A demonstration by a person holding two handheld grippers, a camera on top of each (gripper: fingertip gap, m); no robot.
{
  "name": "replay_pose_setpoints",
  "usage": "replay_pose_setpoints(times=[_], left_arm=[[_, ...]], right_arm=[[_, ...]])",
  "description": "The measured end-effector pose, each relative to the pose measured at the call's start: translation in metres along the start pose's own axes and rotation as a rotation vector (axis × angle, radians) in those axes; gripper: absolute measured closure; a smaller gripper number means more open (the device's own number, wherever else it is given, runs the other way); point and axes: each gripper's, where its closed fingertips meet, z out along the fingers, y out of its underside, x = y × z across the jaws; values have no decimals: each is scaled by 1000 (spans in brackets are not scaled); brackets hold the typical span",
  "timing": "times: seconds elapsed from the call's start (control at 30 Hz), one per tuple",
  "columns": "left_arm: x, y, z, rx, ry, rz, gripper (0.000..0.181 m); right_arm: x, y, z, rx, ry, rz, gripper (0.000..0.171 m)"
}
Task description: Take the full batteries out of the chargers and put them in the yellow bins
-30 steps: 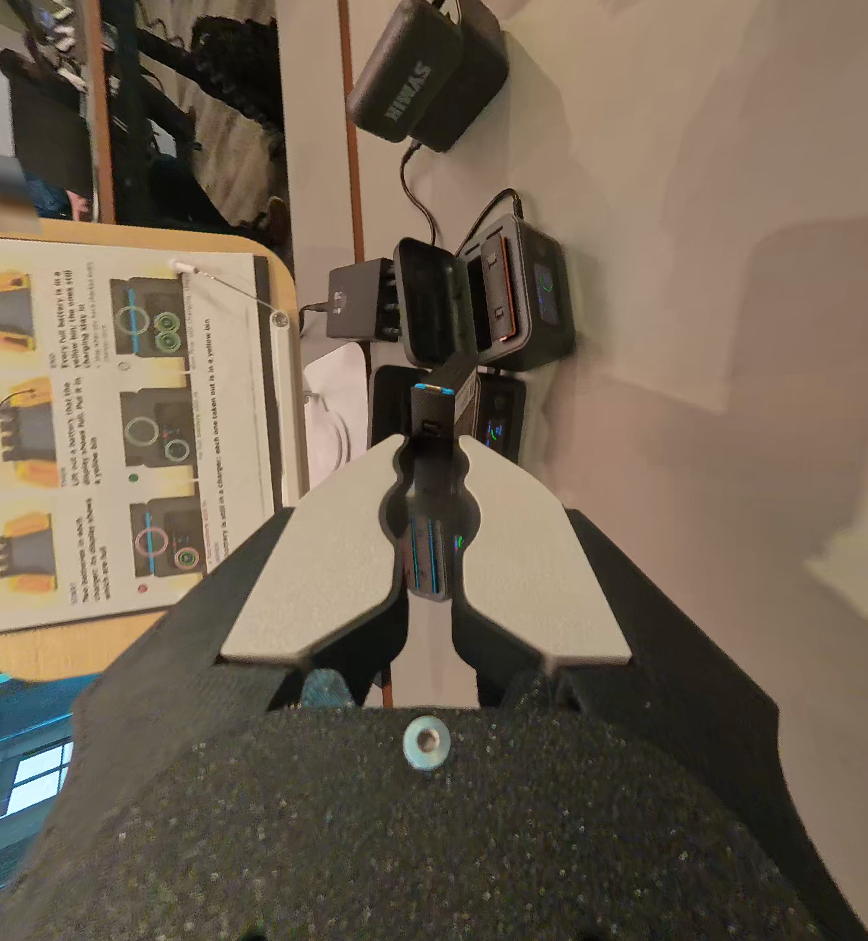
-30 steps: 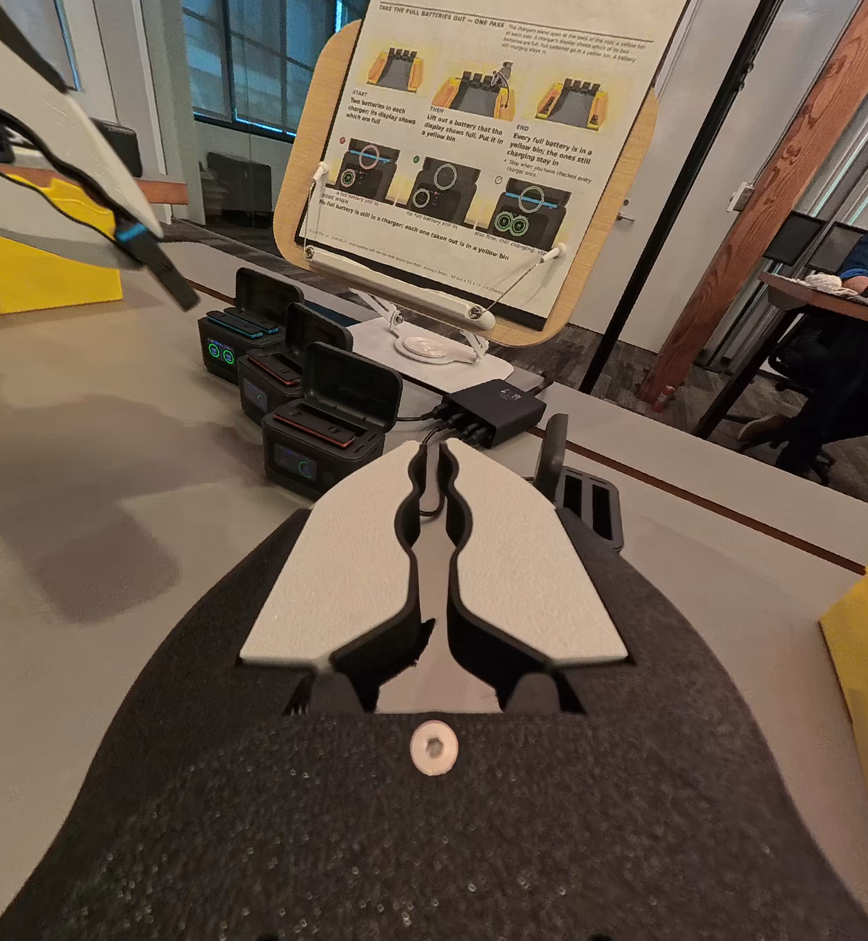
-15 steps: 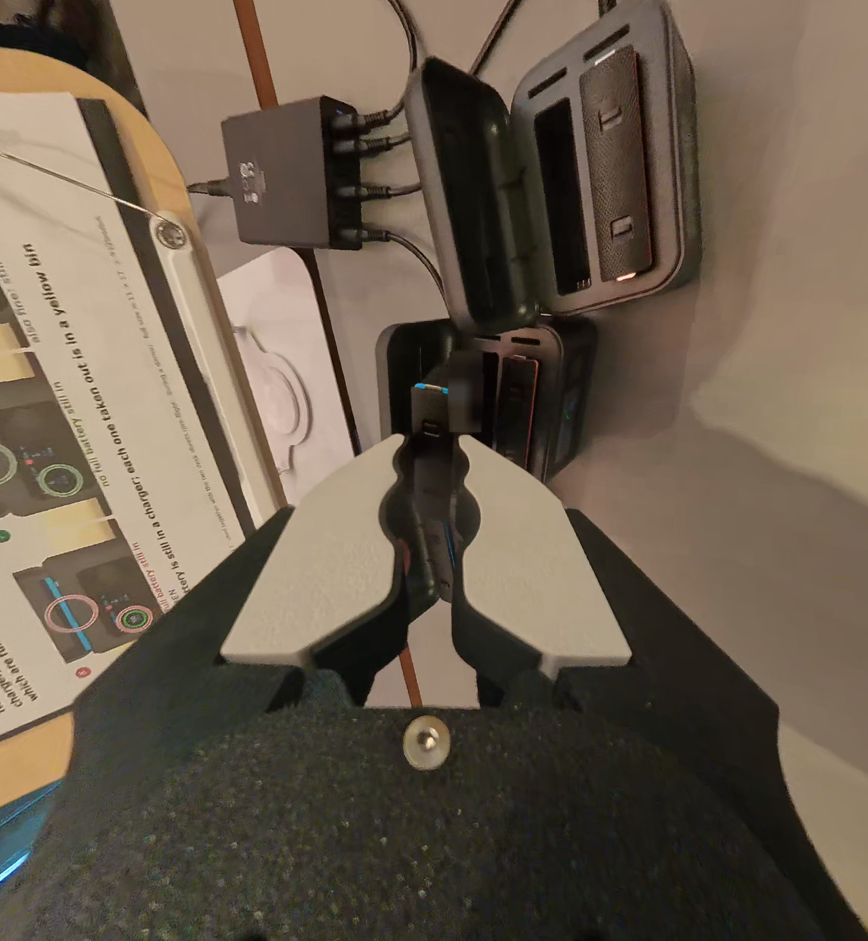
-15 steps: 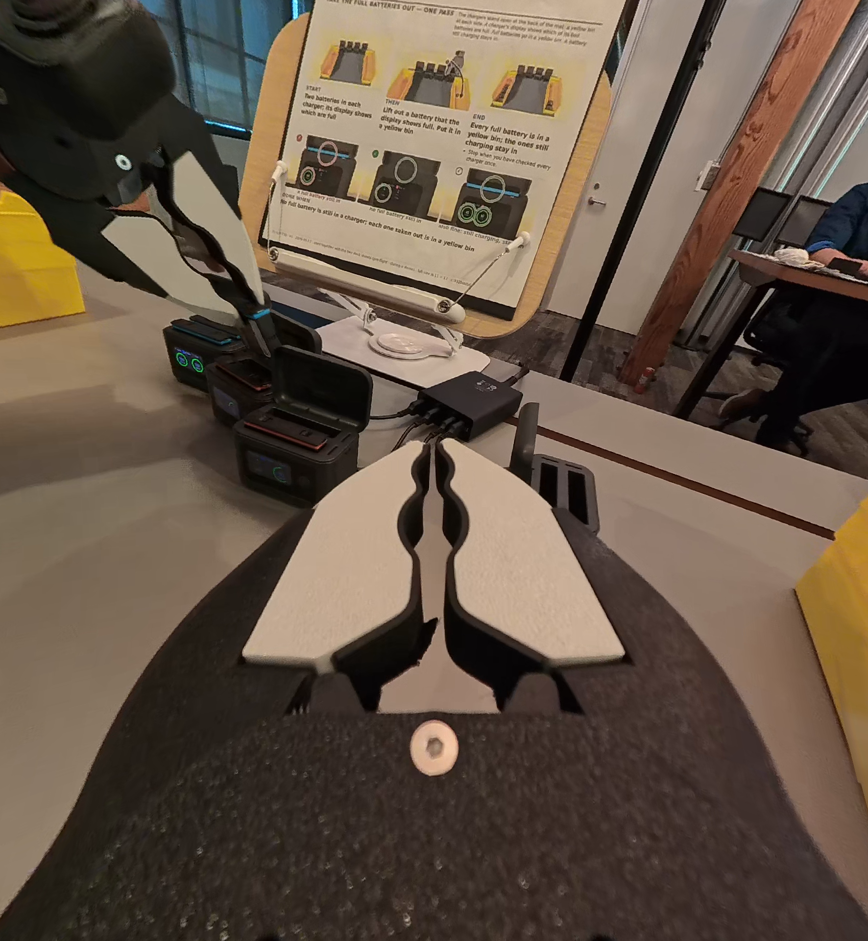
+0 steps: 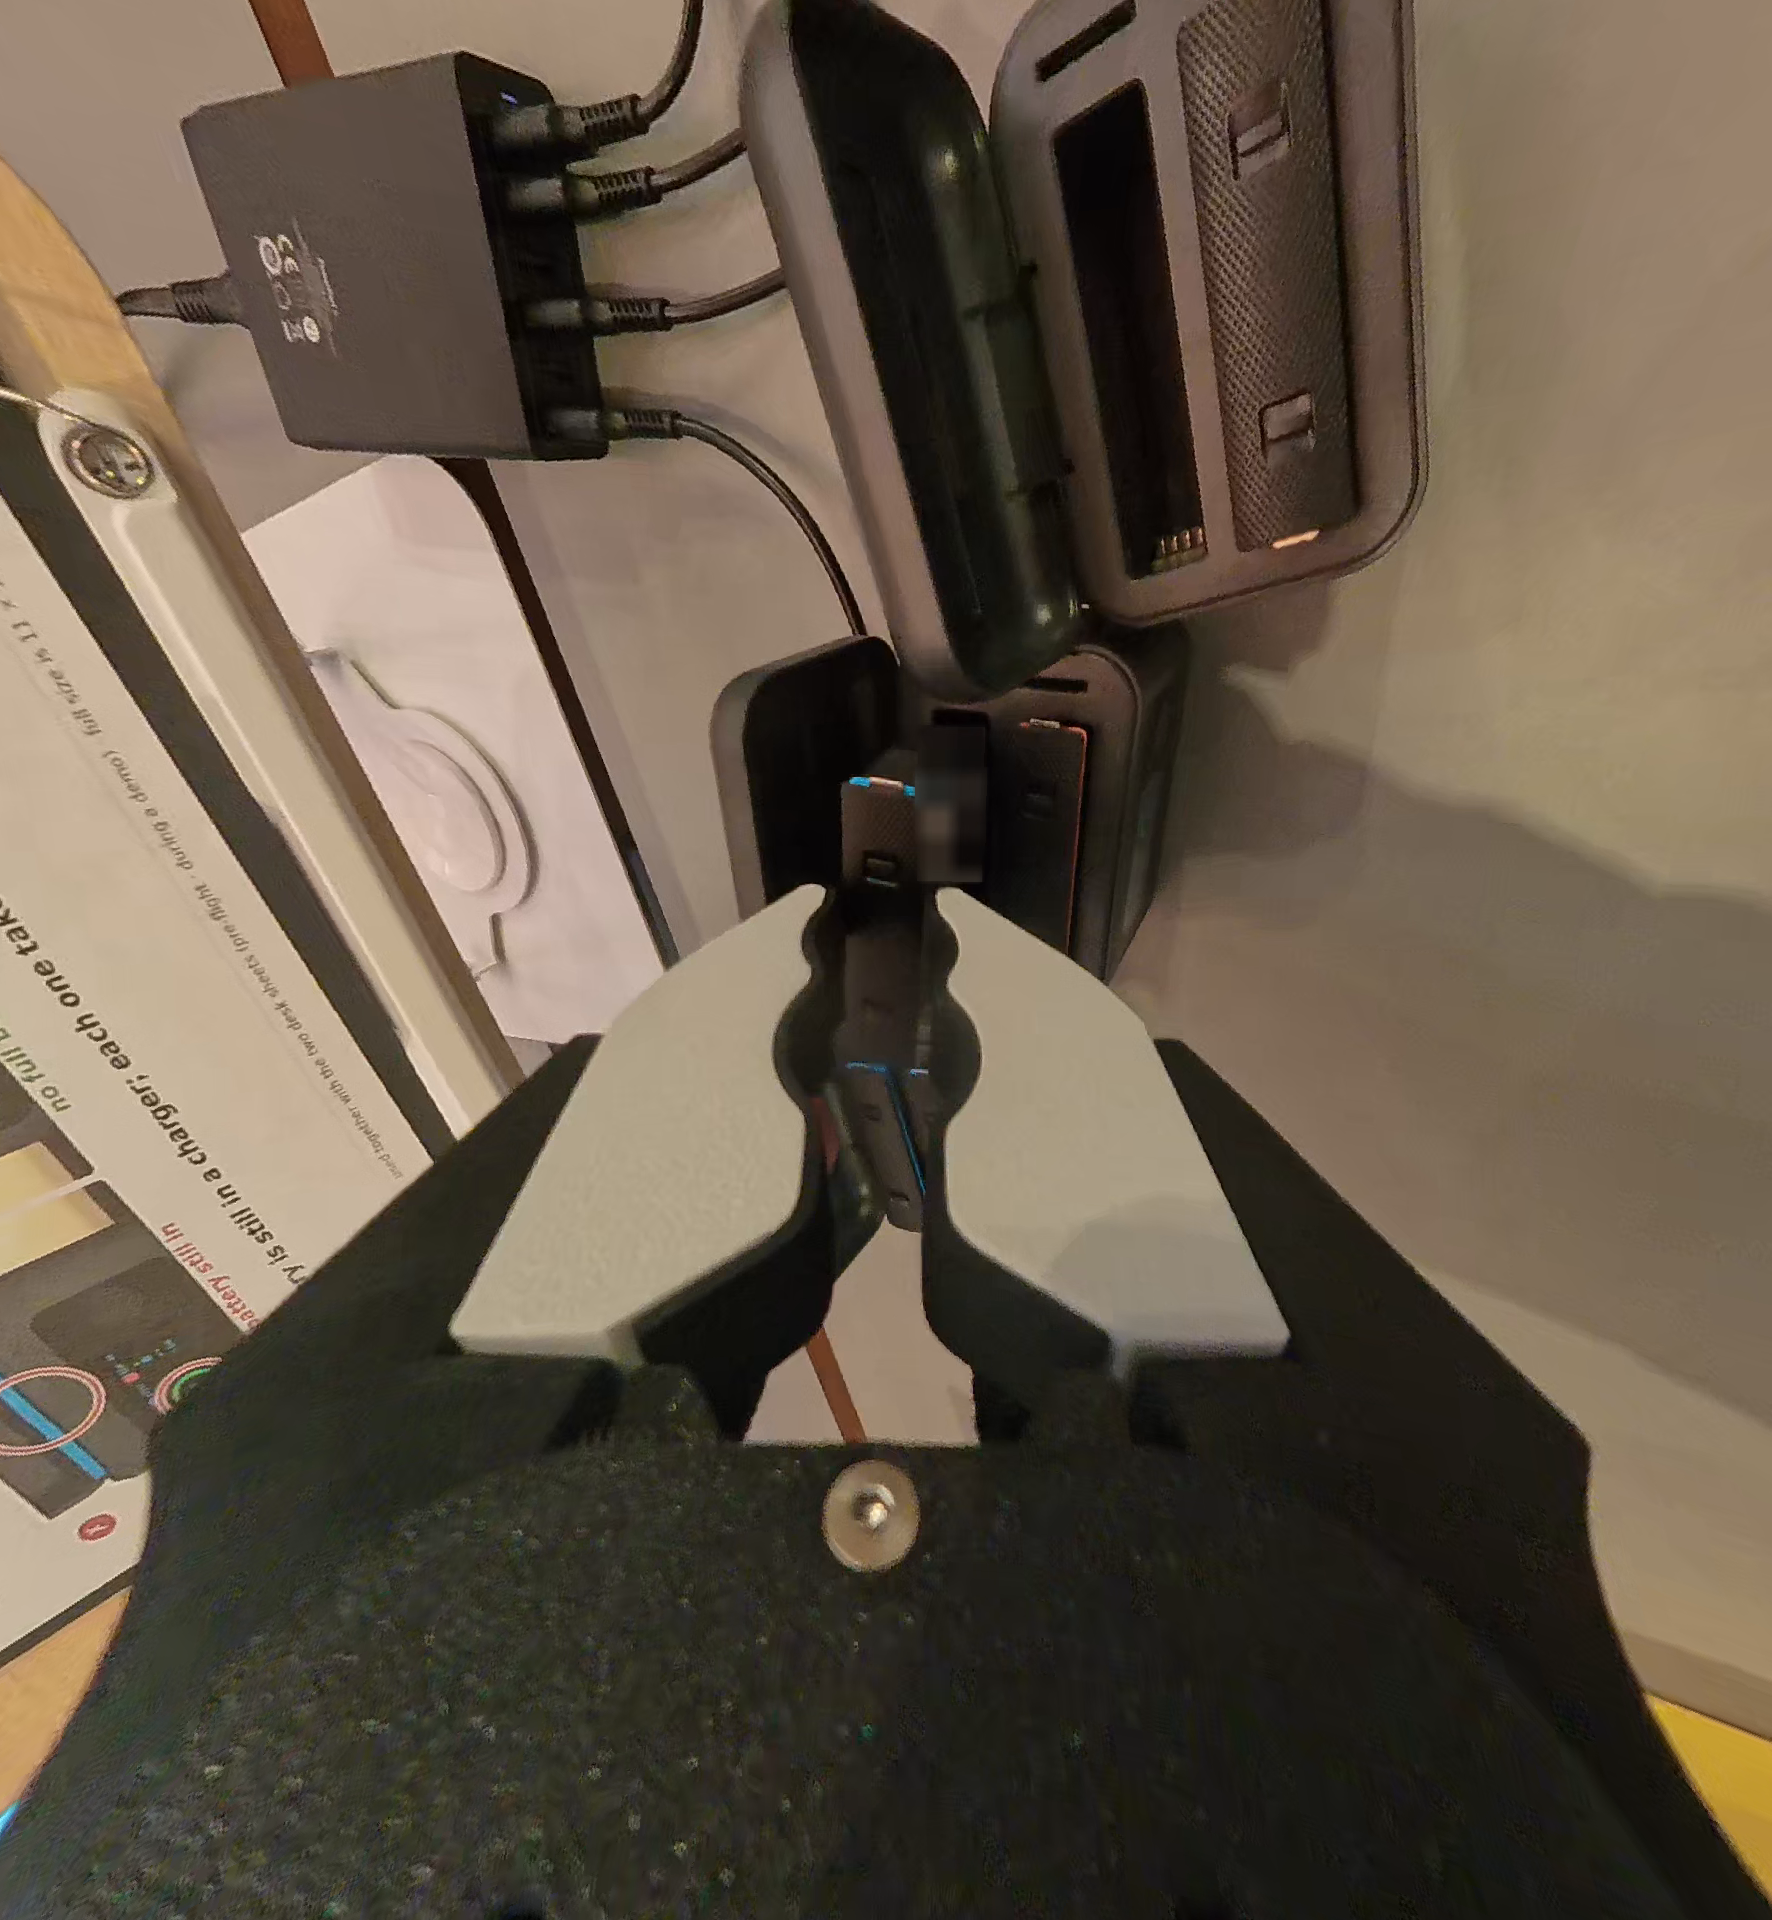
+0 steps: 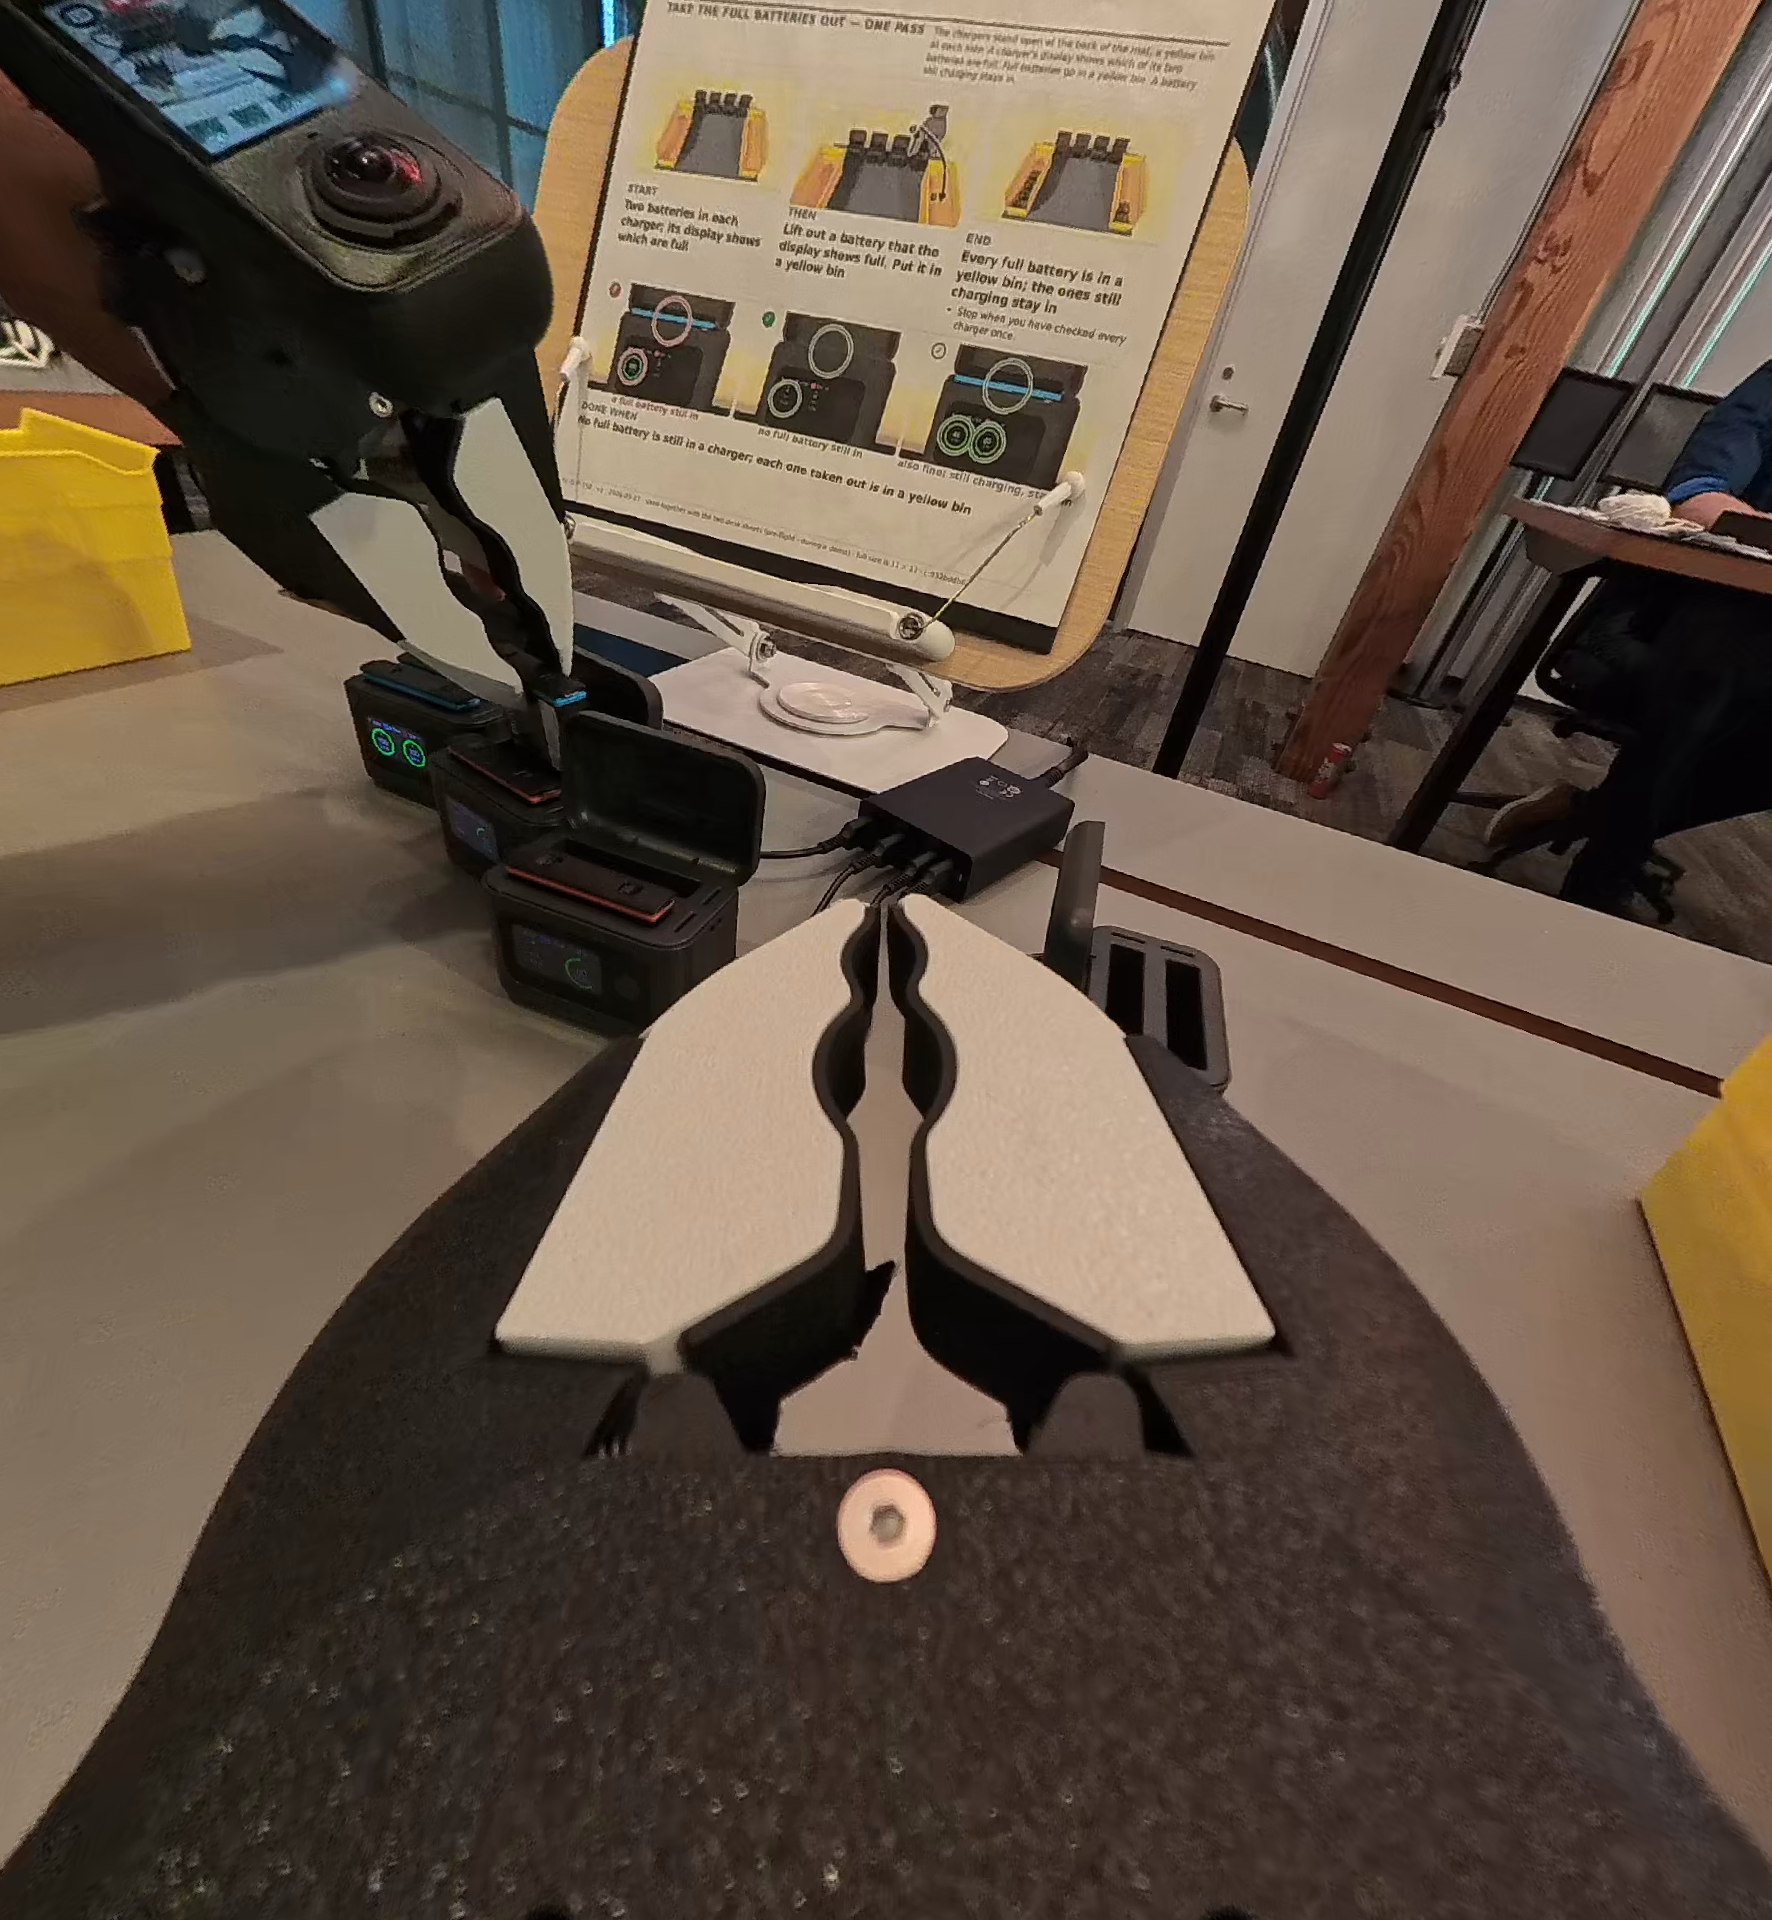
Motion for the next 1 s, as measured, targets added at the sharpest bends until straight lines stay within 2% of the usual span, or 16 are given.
replay_pose_setpoints(times=[0.47,1.0], left_arm=[[8,0,13,-3,82,-59,167],[7,5,6,33,101,-79,163]], right_arm=[[0,-2,-1,5,-4,9,170],[-1,-1,-1,2,-17,22,170]])
